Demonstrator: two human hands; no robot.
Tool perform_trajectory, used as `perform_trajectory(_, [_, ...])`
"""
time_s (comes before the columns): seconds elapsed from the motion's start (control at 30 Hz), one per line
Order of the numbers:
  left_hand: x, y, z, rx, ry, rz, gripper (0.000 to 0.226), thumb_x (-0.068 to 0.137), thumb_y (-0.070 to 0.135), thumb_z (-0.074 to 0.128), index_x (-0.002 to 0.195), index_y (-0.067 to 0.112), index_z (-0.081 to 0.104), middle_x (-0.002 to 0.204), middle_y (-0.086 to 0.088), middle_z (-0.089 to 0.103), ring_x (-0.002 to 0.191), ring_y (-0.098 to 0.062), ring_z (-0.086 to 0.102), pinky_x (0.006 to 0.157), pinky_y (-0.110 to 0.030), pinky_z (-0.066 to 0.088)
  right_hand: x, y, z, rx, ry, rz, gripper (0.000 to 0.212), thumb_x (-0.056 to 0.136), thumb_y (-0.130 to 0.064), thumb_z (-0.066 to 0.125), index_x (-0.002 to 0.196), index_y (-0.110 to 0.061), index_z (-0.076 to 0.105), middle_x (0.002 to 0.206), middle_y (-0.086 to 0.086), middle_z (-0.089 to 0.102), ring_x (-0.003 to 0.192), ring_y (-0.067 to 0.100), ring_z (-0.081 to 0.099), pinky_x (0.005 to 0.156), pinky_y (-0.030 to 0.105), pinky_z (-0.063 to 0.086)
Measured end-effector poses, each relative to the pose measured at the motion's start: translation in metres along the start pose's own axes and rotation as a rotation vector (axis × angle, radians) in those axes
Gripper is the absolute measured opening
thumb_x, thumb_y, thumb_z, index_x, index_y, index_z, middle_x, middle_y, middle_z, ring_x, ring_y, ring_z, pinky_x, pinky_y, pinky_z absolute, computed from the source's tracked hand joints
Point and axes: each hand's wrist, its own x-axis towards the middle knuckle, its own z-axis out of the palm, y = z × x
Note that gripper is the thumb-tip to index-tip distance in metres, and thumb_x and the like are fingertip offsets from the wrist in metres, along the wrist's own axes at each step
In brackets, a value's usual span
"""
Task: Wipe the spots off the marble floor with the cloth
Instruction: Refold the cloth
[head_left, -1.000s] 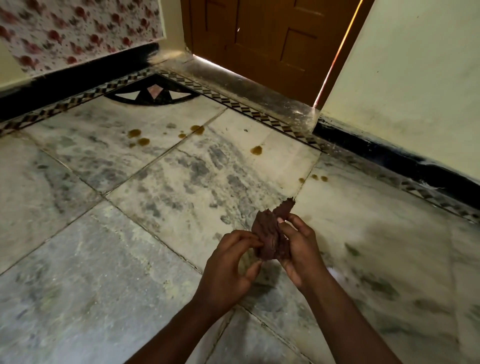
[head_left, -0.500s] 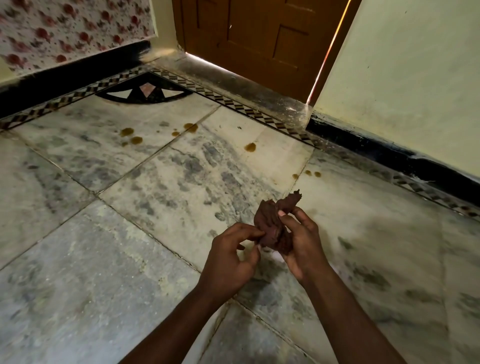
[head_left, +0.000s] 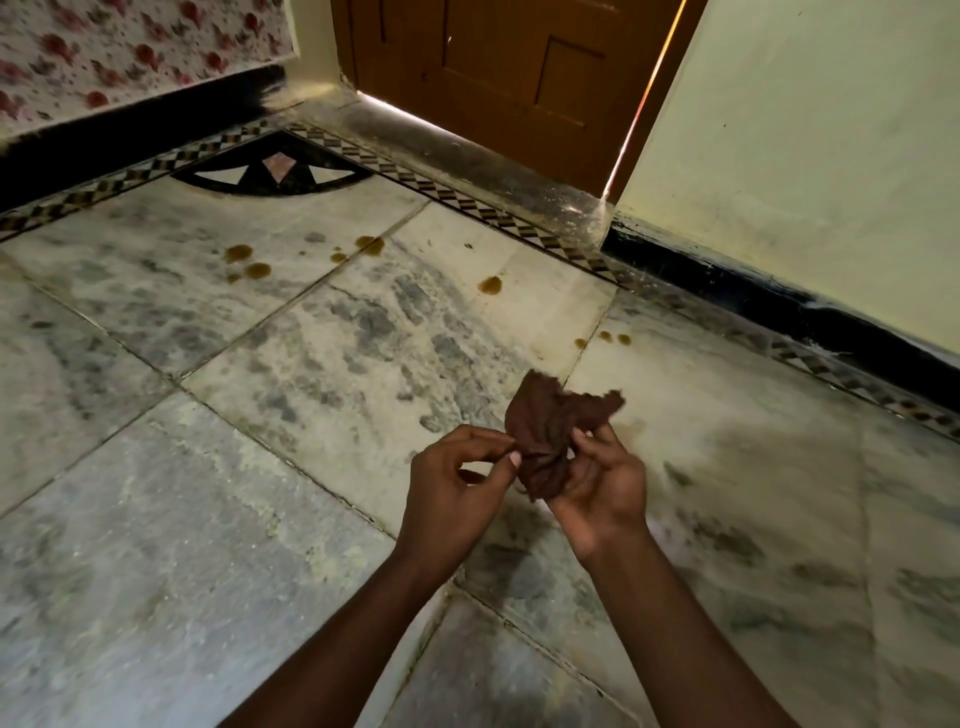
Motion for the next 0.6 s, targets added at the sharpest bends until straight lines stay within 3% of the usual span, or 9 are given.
perform_trajectory(0.07, [0.010,0.010,-0.004,-0.106,0.038,-0.056,0.019,0.092,0.001,0.079,0.086,0.017,0.086,0.089,0.003,0.083,0.086,-0.011,0.079,0.073,-0.028,0.062,-0.001,0.001,-0.009,0.142,-0.003,0.040,0.087,0.055,-0.010,0.081,0.140,-0.006,0.064,0.140,0.021,0.067,0.120,0.042,0.067,0.103,0.054,0.052])
perform_trajectory(0.13, [0.020,0.023,-0.010,-0.175,0.056,-0.090,0.018,0.094,-0.002,0.076,0.085,0.011,0.085,0.082,-0.003,0.083,0.077,-0.019,0.080,0.068,-0.027,0.062,-0.001,-0.001,-0.013,0.102,0.066,0.050,0.079,0.063,-0.009,0.066,0.142,-0.005,0.062,0.140,0.021,0.066,0.126,0.043,0.062,0.105,0.053,0.047])
perform_trajectory(0.2, [0.032,0.034,-0.017,-0.147,0.035,-0.086,0.021,0.098,0.002,0.073,0.082,0.013,0.083,0.075,-0.004,0.081,0.071,-0.020,0.079,0.065,-0.027,0.061,-0.001,0.001,-0.014,-0.069,0.193,0.066,0.071,0.070,-0.007,0.050,0.140,-0.010,0.062,0.134,0.017,0.066,0.112,0.033,0.064,0.092,0.042,0.049])
perform_trajectory(0.27, [0.046,0.041,-0.025,-0.057,-0.019,-0.031,0.030,0.099,0.006,0.072,0.075,0.022,0.079,0.072,0.005,0.077,0.074,-0.012,0.076,0.073,-0.025,0.058,0.000,0.002,-0.013,-0.262,0.205,-0.045,0.083,0.061,-0.012,0.052,0.144,-0.020,0.058,0.130,0.008,0.060,0.106,0.023,0.057,0.086,0.039,0.045])
perform_trajectory(0.33, [0.057,0.050,-0.033,-0.002,-0.116,0.020,0.035,0.099,0.006,0.071,0.072,0.026,0.076,0.074,0.005,0.077,0.077,-0.012,0.076,0.078,-0.028,0.058,0.002,0.000,-0.010,-0.522,0.014,-0.228,0.091,0.058,-0.012,0.058,0.147,-0.034,0.052,0.149,-0.001,0.053,0.133,0.019,0.049,0.104,0.046,0.042])
perform_trajectory(0.4, [0.064,0.061,-0.041,0.052,-0.198,0.072,0.036,0.100,0.005,0.069,0.071,0.026,0.075,0.073,0.003,0.077,0.075,-0.010,0.075,0.077,-0.026,0.057,0.008,-0.004,0.000,-0.717,-0.308,-0.302,0.090,0.068,-0.009,0.073,0.150,-0.037,0.048,0.153,-0.003,0.056,0.146,0.015,0.046,0.110,0.044,0.045])
perform_trajectory(0.47, [0.070,0.070,-0.049,0.056,-0.233,0.096,0.032,0.101,0.005,0.068,0.075,0.021,0.077,0.076,-0.003,0.080,0.075,-0.015,0.079,0.076,-0.027,0.062,0.017,-0.007,0.014,-0.842,-0.448,-0.301,0.083,0.076,-0.003,0.086,0.148,-0.028,0.052,0.135,0.005,0.072,0.135,0.022,0.062,0.108,0.047,0.053])
perform_trajectory(0.53, [0.075,0.076,-0.058,0.043,-0.219,0.102,0.027,0.101,0.006,0.069,0.079,0.017,0.080,0.080,-0.012,0.080,0.081,-0.028,0.081,0.081,-0.043,0.067,0.022,-0.008,0.032,-0.932,-0.408,-0.384,0.053,0.082,0.004,0.085,0.129,-0.013,0.068,0.110,0.013,0.080,0.111,0.027,0.075,0.102,0.055,0.058])
perform_trajectory(0.6, [0.079,0.081,-0.068,0.056,-0.193,0.098,0.025,0.101,0.007,0.069,0.080,0.016,0.080,0.080,-0.011,0.080,0.083,-0.027,0.080,0.083,-0.049,0.067,0.027,-0.009,0.044,-0.952,-0.358,-0.470,0.021,0.087,0.008,0.078,0.105,-0.004,0.078,0.097,0.021,0.080,0.092,0.028,0.078,0.097,0.062,0.057])
